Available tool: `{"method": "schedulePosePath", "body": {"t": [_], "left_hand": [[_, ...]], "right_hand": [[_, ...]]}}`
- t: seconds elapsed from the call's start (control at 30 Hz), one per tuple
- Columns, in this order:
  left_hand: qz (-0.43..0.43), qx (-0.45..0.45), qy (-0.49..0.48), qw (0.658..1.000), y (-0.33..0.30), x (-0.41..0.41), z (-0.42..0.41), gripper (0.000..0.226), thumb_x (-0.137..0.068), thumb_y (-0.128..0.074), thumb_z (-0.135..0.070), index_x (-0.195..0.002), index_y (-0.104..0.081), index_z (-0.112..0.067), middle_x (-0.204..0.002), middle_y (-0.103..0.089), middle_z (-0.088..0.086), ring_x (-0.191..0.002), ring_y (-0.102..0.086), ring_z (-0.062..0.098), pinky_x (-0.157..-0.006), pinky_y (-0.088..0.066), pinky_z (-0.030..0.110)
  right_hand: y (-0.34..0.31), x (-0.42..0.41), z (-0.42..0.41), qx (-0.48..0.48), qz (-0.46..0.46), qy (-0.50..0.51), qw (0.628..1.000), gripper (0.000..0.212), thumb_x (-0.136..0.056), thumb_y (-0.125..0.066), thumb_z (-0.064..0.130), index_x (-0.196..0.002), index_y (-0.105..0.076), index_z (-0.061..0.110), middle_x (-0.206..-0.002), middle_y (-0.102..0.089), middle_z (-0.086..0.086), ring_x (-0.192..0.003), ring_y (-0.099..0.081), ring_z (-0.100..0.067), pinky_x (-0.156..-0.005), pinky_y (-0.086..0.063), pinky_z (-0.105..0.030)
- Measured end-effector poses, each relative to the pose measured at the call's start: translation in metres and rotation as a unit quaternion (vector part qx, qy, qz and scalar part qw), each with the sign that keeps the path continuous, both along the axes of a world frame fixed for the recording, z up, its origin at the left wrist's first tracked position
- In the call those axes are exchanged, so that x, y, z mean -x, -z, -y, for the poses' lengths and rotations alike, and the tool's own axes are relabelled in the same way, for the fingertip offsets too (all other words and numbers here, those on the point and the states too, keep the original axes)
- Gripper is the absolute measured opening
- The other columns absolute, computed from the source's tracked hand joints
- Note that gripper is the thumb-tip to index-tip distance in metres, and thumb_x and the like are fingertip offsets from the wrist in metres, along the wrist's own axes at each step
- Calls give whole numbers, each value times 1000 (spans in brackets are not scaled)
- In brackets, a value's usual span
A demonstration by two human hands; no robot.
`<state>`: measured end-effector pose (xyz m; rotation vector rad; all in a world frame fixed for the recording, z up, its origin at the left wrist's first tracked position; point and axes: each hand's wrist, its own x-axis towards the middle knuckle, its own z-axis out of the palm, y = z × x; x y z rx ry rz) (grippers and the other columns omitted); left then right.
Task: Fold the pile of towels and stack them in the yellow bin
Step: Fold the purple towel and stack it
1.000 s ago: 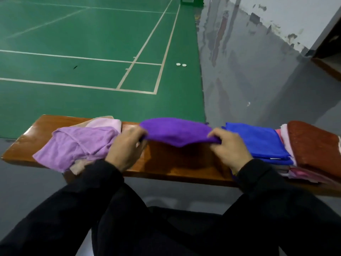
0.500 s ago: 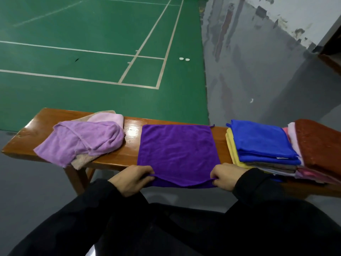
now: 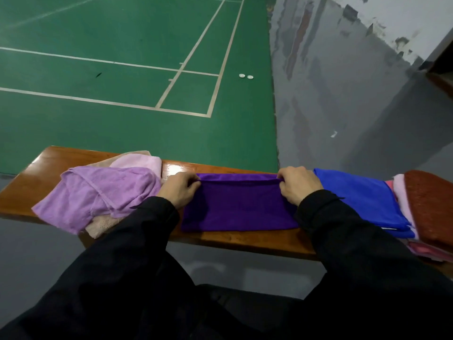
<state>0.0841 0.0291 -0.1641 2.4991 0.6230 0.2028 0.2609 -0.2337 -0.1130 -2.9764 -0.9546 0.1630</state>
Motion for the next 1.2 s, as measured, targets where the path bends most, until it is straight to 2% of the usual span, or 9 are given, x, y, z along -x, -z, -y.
{"method": "schedulePosePath", "body": {"t": [0.17,0.43,0.57,0.63,0.73,0.8,0.9,1.07,1.2], "left_hand": [[7,-4,-28,1000,8,-26,-15,19,-98,-59,-19,-106,-73,-10,-106,-75,11,-99,-67,32,-86,-50,35],[-30,-18,-38,999,25,-55,-27,22,-97,-57,-23,-110,-72,-13,-109,-75,11,-99,-68,32,-80,-48,34],[-65,-31,-28,997,31,-56,-24,54,-82,-54,-29,-133,-59,-11,-127,-62,16,-115,-59,35,-99,-48,40],[-15,-79,-41,996,35,-50,-19,66,-77,-52,-35,-139,-54,-10,-136,-55,16,-126,-51,35,-108,-42,44],[90,-183,-24,979,41,-42,3,55,-84,-53,-39,-133,-57,-14,-138,-54,11,-130,-47,33,-107,-41,48],[49,-207,31,977,53,-39,22,57,-93,-48,-49,-142,-52,-19,-150,-47,10,-141,-41,32,-112,-35,49],[-102,-198,77,972,75,-35,48,75,-97,-23,-69,-160,-22,-30,-169,-14,7,-156,-11,25,-125,-11,52],[-139,-201,99,965,78,4,75,78,-95,-6,-73,-161,-3,-32,-169,9,4,-156,9,22,-125,3,54],[-134,-195,103,966,76,26,86,78,-94,-9,-74,-161,-13,-34,-169,0,2,-157,0,23,-125,-5,53]], "right_hand": [[12,-25,-17,38,12,6,999,25,-92,-48,9,-106,-69,12,-104,-70,-18,-94,-66,-42,-73,-51,-41],[29,-51,-38,100,64,-31,992,15,-95,-44,6,-93,-57,14,-99,-70,-12,-90,-67,-37,-67,-41,-37],[41,-55,-45,86,91,-49,991,21,-91,-50,11,-111,-56,13,-106,-65,-12,-92,-67,-38,-65,-38,-38],[49,-53,-46,30,119,-57,991,36,-87,-57,15,-122,-58,12,-114,-64,-13,-97,-65,-38,-71,-44,-41],[58,-40,-48,-88,146,-100,980,41,-85,-62,17,-126,-63,12,-125,-65,-11,-110,-63,-34,-88,-52,-44],[71,-20,-52,-104,74,-110,986,44,-93,-58,26,-136,-59,17,-138,-60,-10,-124,-58,-32,-101,-50,-44],[108,21,-47,-36,-43,-75,996,63,-102,-35,56,-160,-29,31,-168,-24,-12,-154,-22,-32,-126,-20,-47],[122,74,-12,-18,-30,-62,997,69,-101,-15,64,-163,-9,35,-171,-6,-10,-158,-5,-28,-128,-4,-48],[114,84,4,-40,-63,-60,995,69,-102,-23,65,-163,-14,35,-172,-9,-5,-158,-4,-26,-128,-3,-44]]}}
